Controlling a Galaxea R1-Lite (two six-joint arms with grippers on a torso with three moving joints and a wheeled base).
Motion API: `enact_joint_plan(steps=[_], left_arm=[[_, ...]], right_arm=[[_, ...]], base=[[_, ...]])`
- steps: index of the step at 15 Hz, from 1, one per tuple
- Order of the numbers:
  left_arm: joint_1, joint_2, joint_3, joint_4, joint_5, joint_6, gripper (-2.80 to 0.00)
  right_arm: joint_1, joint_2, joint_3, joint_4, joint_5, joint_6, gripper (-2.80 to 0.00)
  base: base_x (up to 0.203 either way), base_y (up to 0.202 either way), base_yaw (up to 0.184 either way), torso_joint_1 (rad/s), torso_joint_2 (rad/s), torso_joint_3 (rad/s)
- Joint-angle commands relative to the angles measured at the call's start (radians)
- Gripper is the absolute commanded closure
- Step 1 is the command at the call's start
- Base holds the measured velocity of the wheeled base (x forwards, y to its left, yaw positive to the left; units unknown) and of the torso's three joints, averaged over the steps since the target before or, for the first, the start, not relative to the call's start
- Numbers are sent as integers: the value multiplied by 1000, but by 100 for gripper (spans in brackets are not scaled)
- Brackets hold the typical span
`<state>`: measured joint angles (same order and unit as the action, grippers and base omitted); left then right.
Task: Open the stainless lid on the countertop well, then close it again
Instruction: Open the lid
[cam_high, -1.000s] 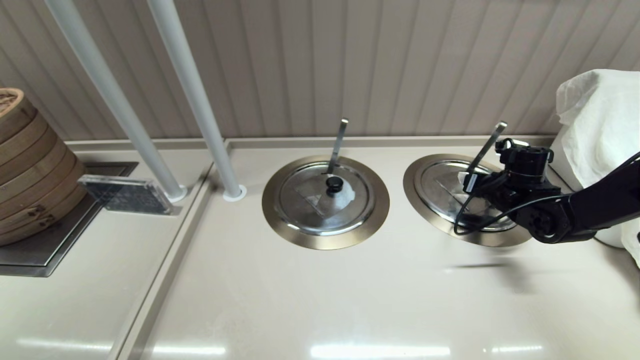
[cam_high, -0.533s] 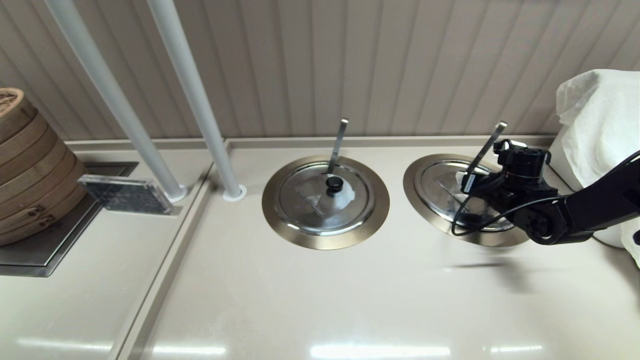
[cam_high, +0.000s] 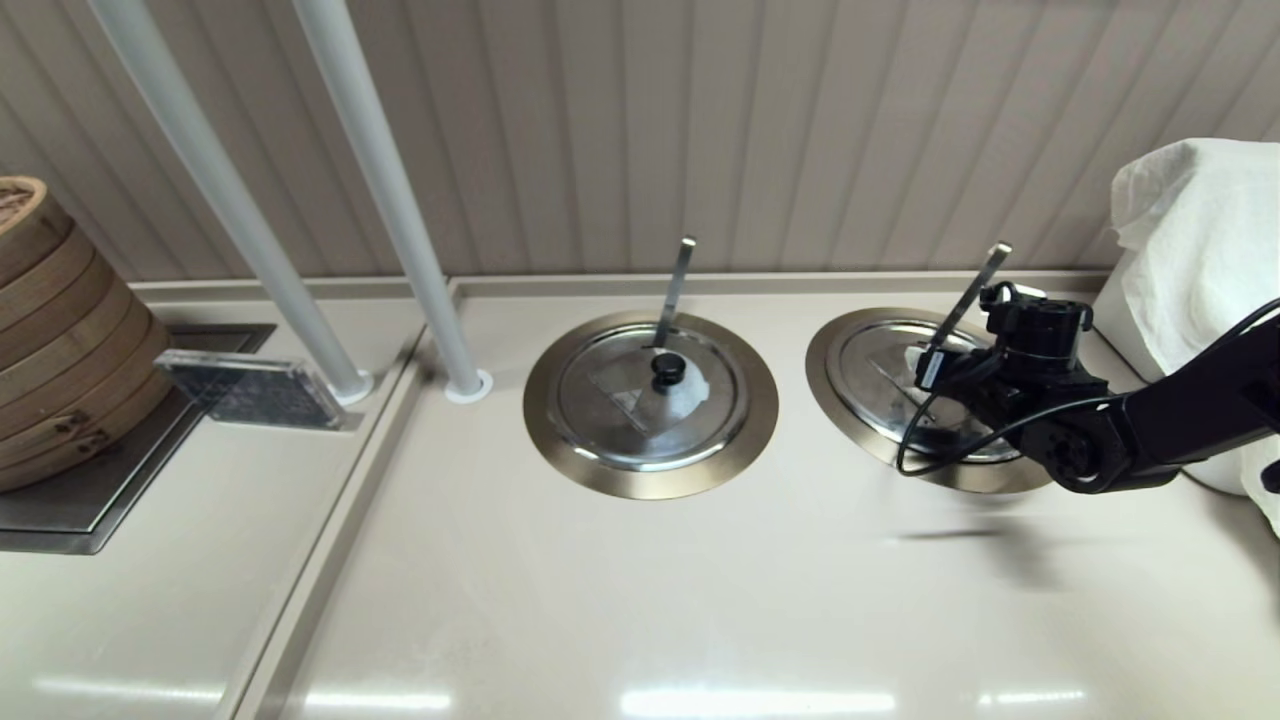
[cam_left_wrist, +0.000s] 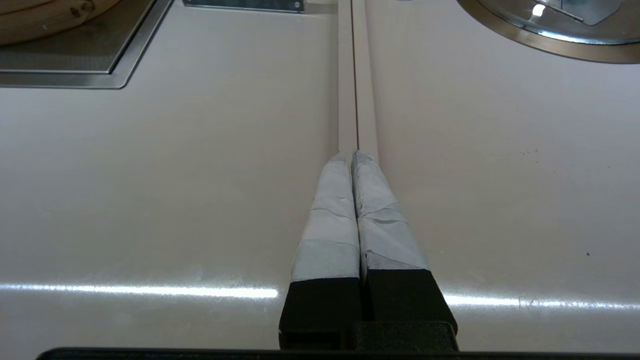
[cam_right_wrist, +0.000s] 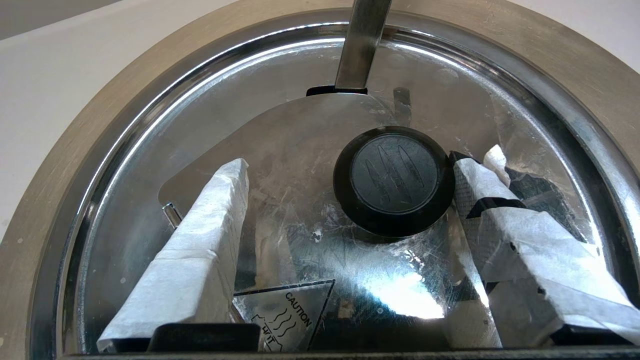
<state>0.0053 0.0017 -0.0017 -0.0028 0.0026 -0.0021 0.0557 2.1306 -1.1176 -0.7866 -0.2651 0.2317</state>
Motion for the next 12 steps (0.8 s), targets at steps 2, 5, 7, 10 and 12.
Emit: enact_joint_plan(steps=[2,5,7,10,12], left_arm=[[1,0,0,0,1,-1,0],[1,0,0,0,1,-1,0],[1,0,0,0,1,-1,0],[1,0,0,0,1,-1,0],[1,0,0,0,1,-1,0]], right_arm=[[1,-18,-1,-5,0,3,-280],[10,-42,3,-4,0,4,-280],[17,-64,9,-2,0,7,-280],[37,-92,25,-2,-1,8,-280],[52,-113,38,-2,-2,9,-280]], base=[[0,0,0,0,0,0],[0,0,0,0,0,0],[0,0,0,0,0,0],[0,0,0,0,0,0],[0,0,0,0,0,0]])
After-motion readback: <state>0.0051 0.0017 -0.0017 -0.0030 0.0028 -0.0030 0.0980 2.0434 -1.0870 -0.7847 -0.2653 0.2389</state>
